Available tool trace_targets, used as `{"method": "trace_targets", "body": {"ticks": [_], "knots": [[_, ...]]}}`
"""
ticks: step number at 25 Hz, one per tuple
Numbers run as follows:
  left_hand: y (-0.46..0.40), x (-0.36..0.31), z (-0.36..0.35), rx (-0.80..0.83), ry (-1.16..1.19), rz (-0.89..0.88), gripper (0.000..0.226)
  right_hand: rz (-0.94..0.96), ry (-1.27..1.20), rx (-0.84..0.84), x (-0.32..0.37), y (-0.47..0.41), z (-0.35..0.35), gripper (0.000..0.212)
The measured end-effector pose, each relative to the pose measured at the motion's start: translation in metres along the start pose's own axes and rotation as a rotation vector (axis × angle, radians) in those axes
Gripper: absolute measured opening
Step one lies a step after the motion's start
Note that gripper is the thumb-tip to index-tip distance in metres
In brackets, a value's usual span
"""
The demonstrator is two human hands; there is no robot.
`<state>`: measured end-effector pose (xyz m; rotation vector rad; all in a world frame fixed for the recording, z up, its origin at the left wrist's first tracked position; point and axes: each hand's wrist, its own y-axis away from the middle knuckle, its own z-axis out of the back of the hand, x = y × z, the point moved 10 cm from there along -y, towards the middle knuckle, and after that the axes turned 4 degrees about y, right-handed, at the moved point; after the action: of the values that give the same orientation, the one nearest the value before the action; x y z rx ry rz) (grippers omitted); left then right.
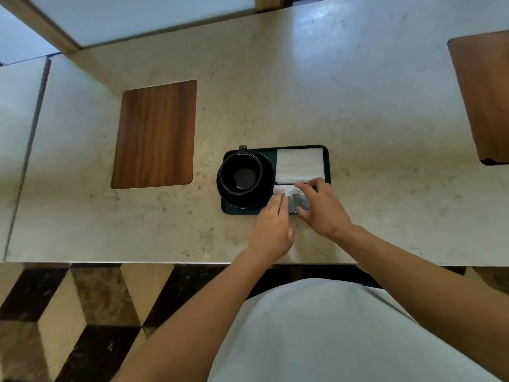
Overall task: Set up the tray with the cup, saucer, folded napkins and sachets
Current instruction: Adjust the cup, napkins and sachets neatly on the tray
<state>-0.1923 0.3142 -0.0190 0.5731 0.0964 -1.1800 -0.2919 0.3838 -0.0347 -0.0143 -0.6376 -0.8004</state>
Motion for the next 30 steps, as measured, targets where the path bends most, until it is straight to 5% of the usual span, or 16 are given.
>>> {"method": "trace_targets", "body": {"ticks": [19, 30], "knots": [[0.0, 0.007, -0.016, 0.027, -0.051, -0.064, 0.075, -0.049, -0.01, 0.064, -0.006, -0.009, -0.001, 0.061], [0.005, 0.0, -0.008, -0.038, 0.27, 0.041, 0.069, -0.056, -0.005, 0.035, -0.005, -0.01, -0.001, 0.059]]}}
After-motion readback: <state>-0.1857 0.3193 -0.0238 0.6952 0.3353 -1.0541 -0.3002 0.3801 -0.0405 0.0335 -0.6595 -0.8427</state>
